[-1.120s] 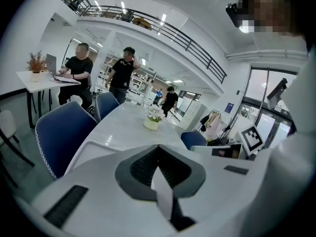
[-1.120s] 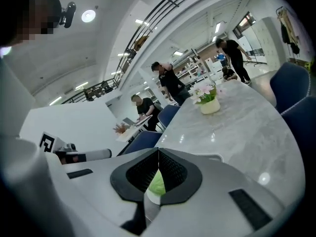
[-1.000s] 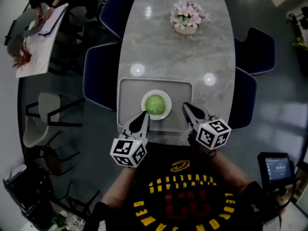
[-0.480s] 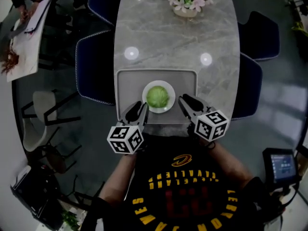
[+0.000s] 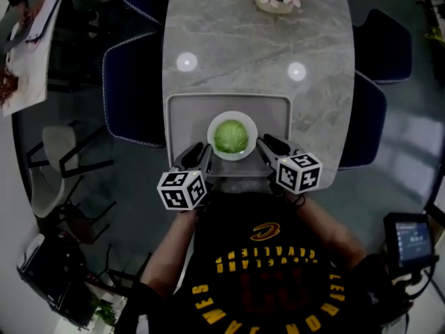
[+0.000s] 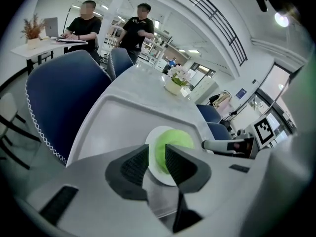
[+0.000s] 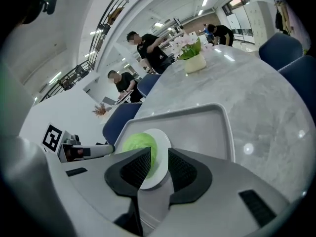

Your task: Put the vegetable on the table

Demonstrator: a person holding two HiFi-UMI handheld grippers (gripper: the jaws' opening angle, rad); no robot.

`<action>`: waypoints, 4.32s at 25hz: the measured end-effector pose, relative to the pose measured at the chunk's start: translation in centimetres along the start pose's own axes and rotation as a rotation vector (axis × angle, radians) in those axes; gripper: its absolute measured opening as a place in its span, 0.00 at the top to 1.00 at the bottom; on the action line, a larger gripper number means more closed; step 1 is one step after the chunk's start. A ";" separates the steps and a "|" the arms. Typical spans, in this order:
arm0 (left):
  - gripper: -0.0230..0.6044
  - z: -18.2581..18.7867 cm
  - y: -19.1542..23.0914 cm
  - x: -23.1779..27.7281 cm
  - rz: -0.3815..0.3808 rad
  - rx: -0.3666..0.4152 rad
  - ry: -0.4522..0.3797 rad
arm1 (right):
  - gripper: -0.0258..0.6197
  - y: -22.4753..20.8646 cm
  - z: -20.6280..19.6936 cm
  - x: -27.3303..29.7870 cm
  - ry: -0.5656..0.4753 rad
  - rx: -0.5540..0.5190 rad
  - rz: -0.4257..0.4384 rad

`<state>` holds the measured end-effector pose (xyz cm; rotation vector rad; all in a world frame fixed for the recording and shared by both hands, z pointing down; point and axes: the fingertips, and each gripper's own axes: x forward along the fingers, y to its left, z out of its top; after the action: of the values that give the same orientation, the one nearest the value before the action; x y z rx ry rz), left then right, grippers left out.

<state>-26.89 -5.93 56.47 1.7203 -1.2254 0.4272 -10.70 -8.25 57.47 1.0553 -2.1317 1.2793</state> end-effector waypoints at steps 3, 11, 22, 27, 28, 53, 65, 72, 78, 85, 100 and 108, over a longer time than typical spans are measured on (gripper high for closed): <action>0.81 -0.8 0.8 0.5 0.001 -0.020 0.043 | 0.80 -0.2 -0.2 0.7 0.004 0.029 -0.021; 0.81 -1.7 1.6 1.3 0.003 -0.060 0.098 | 0.80 0.0 -1.3 2.0 0.065 0.019 -0.030; 0.82 -2.5 2.1 2.1 0.007 -0.094 0.143 | 0.80 0.1 -2.0 3.0 0.115 0.029 -0.029; 0.82 -2.6 2.2 2.2 -0.001 -0.089 0.154 | 0.81 0.4 -2.3 3.2 0.128 0.025 -0.028; 0.82 -2.7 2.2 2.1 -0.003 -0.090 0.158 | 0.81 0.5 -2.3 3.1 0.129 0.027 -0.027; 0.91 -3.3 1.9 3.7 -0.142 -0.357 0.221 | 0.89 -1.4 -2.0 3.6 0.118 0.181 0.045; 0.92 -3.2 1.5 3.8 -0.267 -0.415 0.295 | 0.91 -1.7 -1.6 3.6 0.116 0.306 0.163; 0.92 -3.5 1.1 3.4 -0.259 -0.403 0.289 | 0.91 -1.4 -1.9 2.6 0.089 0.322 0.141; 0.92 -3.4 0.6 2.9 -0.270 -0.411 0.283 | 0.91 -1.2 -1.8 1.9 0.057 0.321 0.135; 0.92 -2.9 -1.1 3.2 -0.295 -0.357 0.290 | 0.91 -2.1 -1.7 0.6 0.003 0.343 0.121; 0.92 -2.6 -5.7 4.0 -0.359 -0.243 0.346 | 0.91 -4.5 -2.0 -3.9 -0.118 0.404 0.064; 0.92 -2.8 -7.7 4.9 -0.364 -0.218 0.358 | 0.91 -6.0 -1.9 -5.5 -0.148 0.410 0.055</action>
<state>-17.42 -5.88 57.59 1.5543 -0.6594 0.3473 -2.61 -6.18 57.83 1.2957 -2.0626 1.7659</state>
